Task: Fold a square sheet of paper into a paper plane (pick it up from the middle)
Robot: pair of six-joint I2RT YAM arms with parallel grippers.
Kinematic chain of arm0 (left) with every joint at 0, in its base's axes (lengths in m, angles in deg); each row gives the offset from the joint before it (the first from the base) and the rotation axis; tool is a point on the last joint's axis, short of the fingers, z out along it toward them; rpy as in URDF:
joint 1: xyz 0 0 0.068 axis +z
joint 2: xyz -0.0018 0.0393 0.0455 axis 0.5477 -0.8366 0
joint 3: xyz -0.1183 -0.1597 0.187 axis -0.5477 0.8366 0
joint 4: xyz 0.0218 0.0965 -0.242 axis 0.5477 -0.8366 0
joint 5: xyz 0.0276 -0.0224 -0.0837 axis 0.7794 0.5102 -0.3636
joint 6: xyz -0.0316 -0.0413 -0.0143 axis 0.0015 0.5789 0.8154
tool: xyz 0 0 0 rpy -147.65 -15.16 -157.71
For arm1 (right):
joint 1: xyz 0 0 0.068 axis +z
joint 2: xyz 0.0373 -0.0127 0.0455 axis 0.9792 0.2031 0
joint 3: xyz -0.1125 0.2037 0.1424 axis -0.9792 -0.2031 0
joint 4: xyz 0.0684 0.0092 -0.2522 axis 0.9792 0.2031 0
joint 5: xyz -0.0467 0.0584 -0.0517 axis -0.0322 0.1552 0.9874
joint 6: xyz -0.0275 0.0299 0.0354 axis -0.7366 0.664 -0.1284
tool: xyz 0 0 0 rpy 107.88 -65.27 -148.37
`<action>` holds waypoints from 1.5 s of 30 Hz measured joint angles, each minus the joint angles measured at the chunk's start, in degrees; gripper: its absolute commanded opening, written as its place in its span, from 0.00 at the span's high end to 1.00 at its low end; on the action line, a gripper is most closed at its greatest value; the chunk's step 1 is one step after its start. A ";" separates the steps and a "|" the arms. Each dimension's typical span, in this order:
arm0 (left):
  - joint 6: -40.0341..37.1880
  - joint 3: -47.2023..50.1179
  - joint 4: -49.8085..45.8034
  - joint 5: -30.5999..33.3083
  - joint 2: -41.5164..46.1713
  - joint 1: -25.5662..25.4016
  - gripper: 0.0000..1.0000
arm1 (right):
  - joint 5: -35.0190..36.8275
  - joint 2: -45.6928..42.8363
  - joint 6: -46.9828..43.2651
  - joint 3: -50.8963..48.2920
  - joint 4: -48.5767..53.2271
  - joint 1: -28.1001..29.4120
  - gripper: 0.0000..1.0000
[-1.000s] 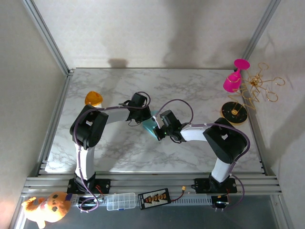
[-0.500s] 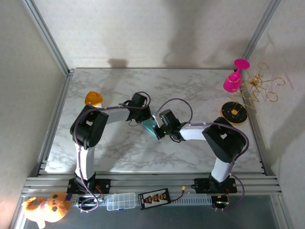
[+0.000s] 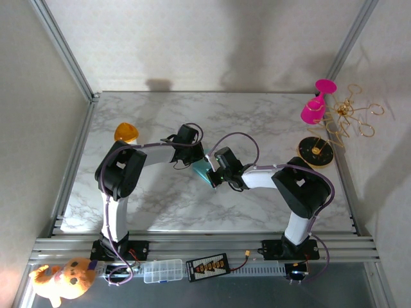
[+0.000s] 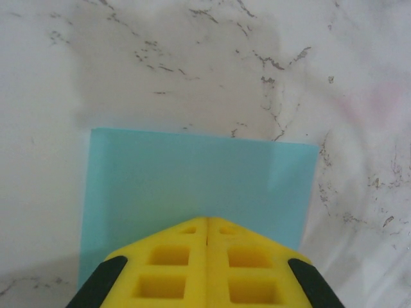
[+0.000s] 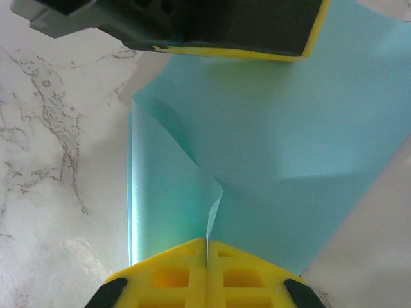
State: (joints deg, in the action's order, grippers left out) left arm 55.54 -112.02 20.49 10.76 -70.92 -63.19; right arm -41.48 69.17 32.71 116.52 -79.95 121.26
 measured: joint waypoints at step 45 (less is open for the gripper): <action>17.40 17.00 10.16 -4.31 13.51 -2.84 0.91 | -0.46 1.07 0.00 1.07 -0.04 -0.20 0.98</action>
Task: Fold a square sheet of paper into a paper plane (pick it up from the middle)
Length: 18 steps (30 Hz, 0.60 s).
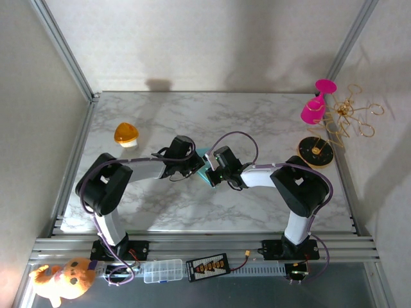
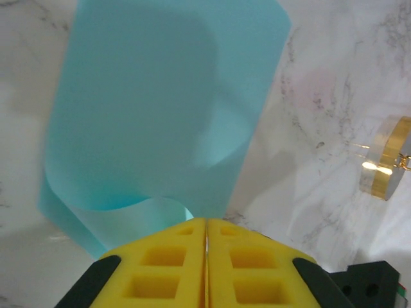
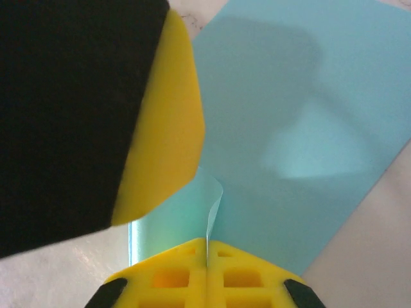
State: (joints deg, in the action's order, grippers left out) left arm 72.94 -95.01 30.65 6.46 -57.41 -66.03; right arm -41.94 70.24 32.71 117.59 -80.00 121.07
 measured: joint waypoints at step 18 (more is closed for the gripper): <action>1.97 1.97 0.81 1.31 -0.85 -0.11 0.94 | 0.02 0.39 0.02 0.42 -0.04 -0.02 0.98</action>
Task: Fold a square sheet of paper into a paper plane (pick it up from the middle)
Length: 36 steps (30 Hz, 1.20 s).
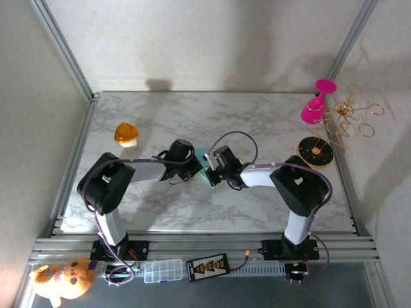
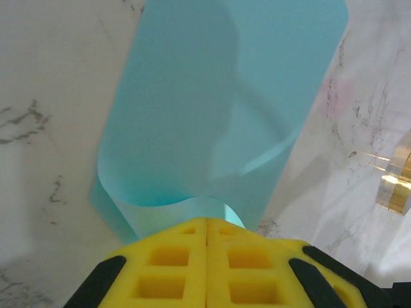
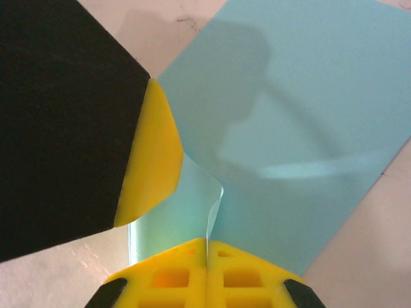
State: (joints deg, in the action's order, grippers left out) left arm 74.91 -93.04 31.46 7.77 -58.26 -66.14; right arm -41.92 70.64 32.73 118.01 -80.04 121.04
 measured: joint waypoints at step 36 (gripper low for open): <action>-0.52 0.28 0.59 1.46 -1.62 -0.26 0.95 | 0.24 -6.21 6.49 0.28 1.40 -2.36 0.63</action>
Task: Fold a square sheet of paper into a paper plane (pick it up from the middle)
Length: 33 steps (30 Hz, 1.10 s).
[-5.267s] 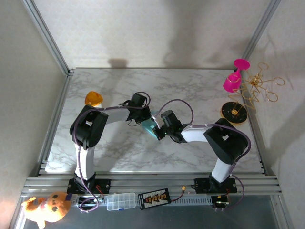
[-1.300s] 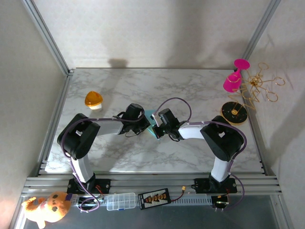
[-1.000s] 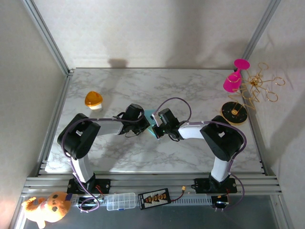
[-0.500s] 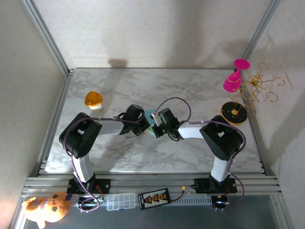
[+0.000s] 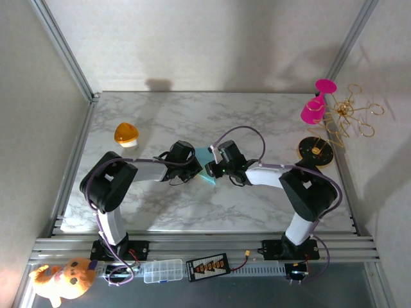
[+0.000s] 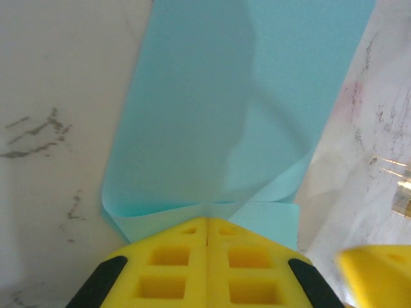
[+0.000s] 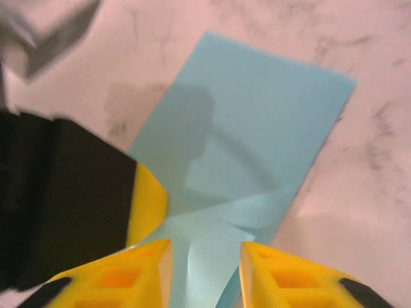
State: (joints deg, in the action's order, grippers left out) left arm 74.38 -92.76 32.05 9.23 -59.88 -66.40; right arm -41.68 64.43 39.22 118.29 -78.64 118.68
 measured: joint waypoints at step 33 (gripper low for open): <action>-0.63 0.00 -0.04 0.02 0.00 -0.02 0.95 | -16.83 4.24 8.11 2.49 6.84 0.39 0.93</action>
State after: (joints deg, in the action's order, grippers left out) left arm 73.75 -92.76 32.01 9.25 -59.88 -66.42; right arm -58.51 68.67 47.33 120.79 -71.80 119.08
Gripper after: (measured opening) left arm 0.050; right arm 0.074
